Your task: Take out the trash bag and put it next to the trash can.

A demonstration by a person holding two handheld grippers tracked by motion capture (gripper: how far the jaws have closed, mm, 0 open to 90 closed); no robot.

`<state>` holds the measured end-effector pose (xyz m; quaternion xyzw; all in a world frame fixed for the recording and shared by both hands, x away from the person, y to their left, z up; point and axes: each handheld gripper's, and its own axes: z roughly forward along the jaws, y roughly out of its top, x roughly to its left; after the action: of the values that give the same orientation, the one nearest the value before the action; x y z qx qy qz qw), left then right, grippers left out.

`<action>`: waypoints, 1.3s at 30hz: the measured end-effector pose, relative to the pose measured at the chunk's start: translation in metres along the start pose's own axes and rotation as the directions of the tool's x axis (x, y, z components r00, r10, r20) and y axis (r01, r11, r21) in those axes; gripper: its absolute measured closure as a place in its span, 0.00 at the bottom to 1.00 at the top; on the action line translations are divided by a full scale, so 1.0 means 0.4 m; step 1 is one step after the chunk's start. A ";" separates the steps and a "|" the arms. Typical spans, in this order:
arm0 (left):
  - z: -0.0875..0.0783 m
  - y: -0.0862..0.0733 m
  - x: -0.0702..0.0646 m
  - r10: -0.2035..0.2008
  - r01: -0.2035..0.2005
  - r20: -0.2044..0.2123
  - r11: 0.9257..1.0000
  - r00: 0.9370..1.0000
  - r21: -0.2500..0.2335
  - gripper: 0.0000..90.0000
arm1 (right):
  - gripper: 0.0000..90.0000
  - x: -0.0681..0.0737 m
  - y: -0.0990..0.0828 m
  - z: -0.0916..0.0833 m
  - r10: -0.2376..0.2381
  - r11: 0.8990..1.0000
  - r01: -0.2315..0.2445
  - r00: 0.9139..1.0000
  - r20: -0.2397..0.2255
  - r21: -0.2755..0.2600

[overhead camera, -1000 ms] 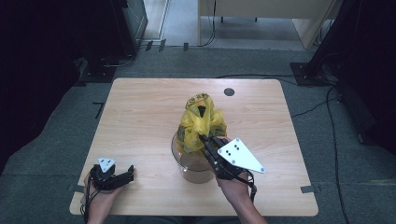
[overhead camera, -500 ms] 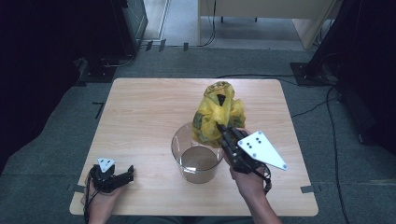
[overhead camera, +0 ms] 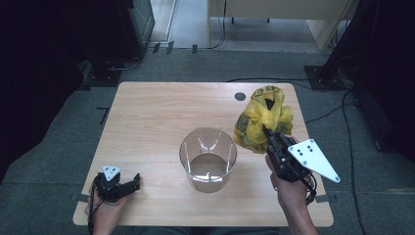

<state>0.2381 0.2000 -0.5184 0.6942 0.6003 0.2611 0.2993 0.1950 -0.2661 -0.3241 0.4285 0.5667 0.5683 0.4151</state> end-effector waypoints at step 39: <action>0.003 0.002 0.000 -0.002 0.002 0.001 1.000 1.000 -0.002 0.11 | 0.96 0.007 -0.319 0.235 0.173 0.975 -0.162 0.983 -0.059 0.150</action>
<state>0.2396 0.2000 -0.5186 0.6933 0.6006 0.2613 0.3005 0.2825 -0.2347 -0.4524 0.4831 0.5827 0.5737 0.3130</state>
